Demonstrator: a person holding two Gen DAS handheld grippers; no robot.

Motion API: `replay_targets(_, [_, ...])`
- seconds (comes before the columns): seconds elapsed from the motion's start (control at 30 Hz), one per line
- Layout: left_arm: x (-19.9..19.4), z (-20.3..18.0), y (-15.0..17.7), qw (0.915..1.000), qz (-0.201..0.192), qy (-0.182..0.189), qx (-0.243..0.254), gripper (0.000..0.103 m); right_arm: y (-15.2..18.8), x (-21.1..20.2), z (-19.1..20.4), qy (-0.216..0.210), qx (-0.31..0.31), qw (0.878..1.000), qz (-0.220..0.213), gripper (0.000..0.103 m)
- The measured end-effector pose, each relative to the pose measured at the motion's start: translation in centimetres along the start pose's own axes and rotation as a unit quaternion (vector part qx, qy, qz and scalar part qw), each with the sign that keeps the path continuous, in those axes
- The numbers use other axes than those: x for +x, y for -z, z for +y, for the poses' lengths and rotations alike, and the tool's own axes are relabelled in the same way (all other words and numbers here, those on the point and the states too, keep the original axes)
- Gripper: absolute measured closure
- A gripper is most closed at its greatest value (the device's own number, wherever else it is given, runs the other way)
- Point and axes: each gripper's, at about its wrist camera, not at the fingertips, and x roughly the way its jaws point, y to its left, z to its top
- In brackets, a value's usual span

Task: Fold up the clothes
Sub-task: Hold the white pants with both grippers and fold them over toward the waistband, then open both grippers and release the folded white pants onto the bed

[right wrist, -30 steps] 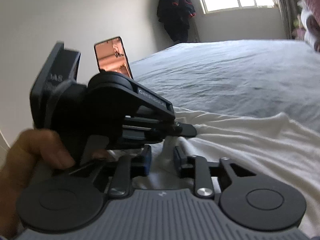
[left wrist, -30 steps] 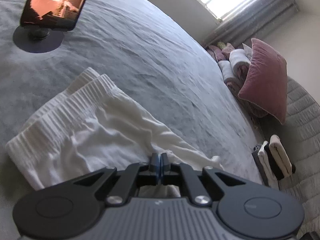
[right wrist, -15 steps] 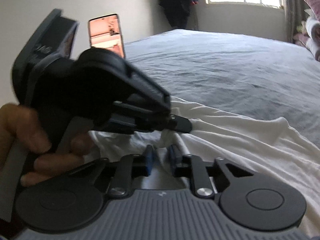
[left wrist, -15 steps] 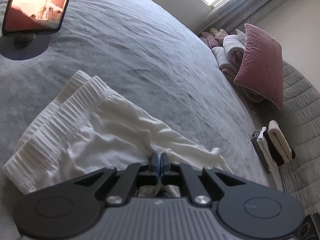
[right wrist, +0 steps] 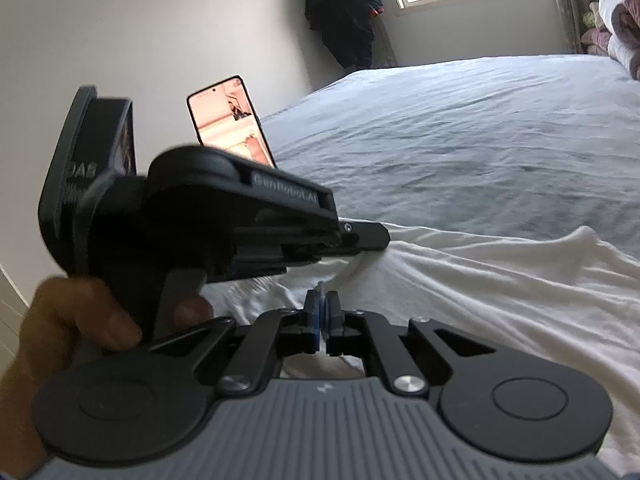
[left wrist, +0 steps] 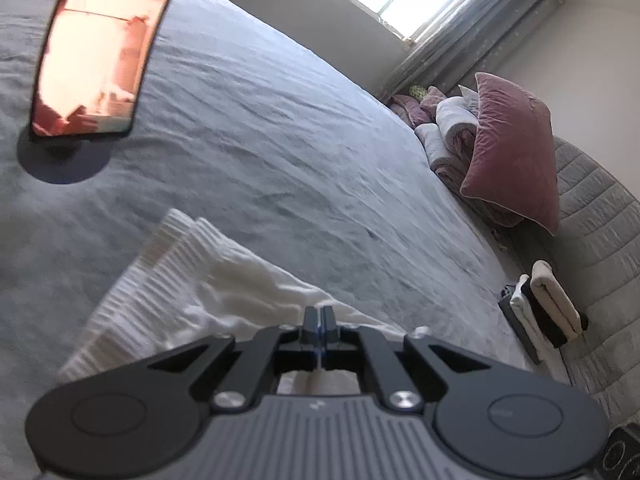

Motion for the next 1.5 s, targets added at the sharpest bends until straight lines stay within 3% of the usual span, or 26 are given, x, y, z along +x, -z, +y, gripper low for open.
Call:
replay_targets(0.3, [-2.5, 1.3, -0.8, 0.9992, -0.038, -0.014, -0.002, 0.103, -0.6, 1.0, 1.8, -0.023, 0.001, 1.000, -0.002, 0.100])
replay_targets(0.5, [-4.0, 2.3, -1.4, 0.9969, -0.064, -0.046, 0.002, 0.103, -0.9, 2.8, 3.5, -0.046, -0.004, 0.999, 0.000, 0.100])
replay_targets(0.73, [-3.4, 3.8, -1.4, 0.9939, -0.057, -0.095, -0.005, 0.103, 0.1, 5.1, 4.2, -0.061, 0.000, 0.997, 0.039, 0.097])
replay_targets(0.77, [-3.6, 3.8, -1.4, 0.9918, -0.065, -0.110, 0.000, 0.103, 0.2, 5.1, 4.1, -0.065, 0.002, 0.997, 0.044, 0.087])
replay_targets(0.83, [-4.0, 3.8, -1.5, 0.9911, -0.074, -0.111, -0.001, 0.103, 0.3, 4.6, 3.9, -0.074, 0.002, 0.996, 0.049, 0.086])
replay_targets(0.93, [-5.0, 4.0, -1.6, 0.9916, -0.094, -0.089, -0.010, 0.102, 0.4, 3.9, 3.5, -0.087, 0.003, 0.995, 0.056, 0.071])
replay_targets(1.0, [-5.4, 3.6, -1.5, 0.9913, -0.103, -0.082, -0.001, 0.102, 0.4, 3.2, 3.2, -0.095, 0.006, 0.994, 0.058, 0.055])
replay_targets(1.17, [-4.7, 1.9, -1.0, 0.9922, -0.102, -0.064, 0.030, 0.099, -0.2, -0.1, 0.8, -0.085, 0.018, 0.995, 0.043, 0.048])
replay_targets(1.27, [-3.9, 0.6, -0.6, 0.9922, -0.099, -0.055, 0.052, 0.088, -0.7, -2.2, -1.1, -0.067, 0.024, 0.997, 0.034, 0.041])
replay_targets(1.33, [-3.5, -0.3, -0.3, 0.9916, -0.098, -0.050, 0.068, 0.074, -0.9, -3.6, -2.8, -0.048, 0.023, 0.998, 0.032, 0.037])
replay_targets(1.5, [-2.3, -2.5, 0.9, 0.9904, -0.086, -0.030, 0.104, 0.056, -1.6, -6.9, -7.6, 0.005, 0.033, 0.999, 0.036, 0.032])
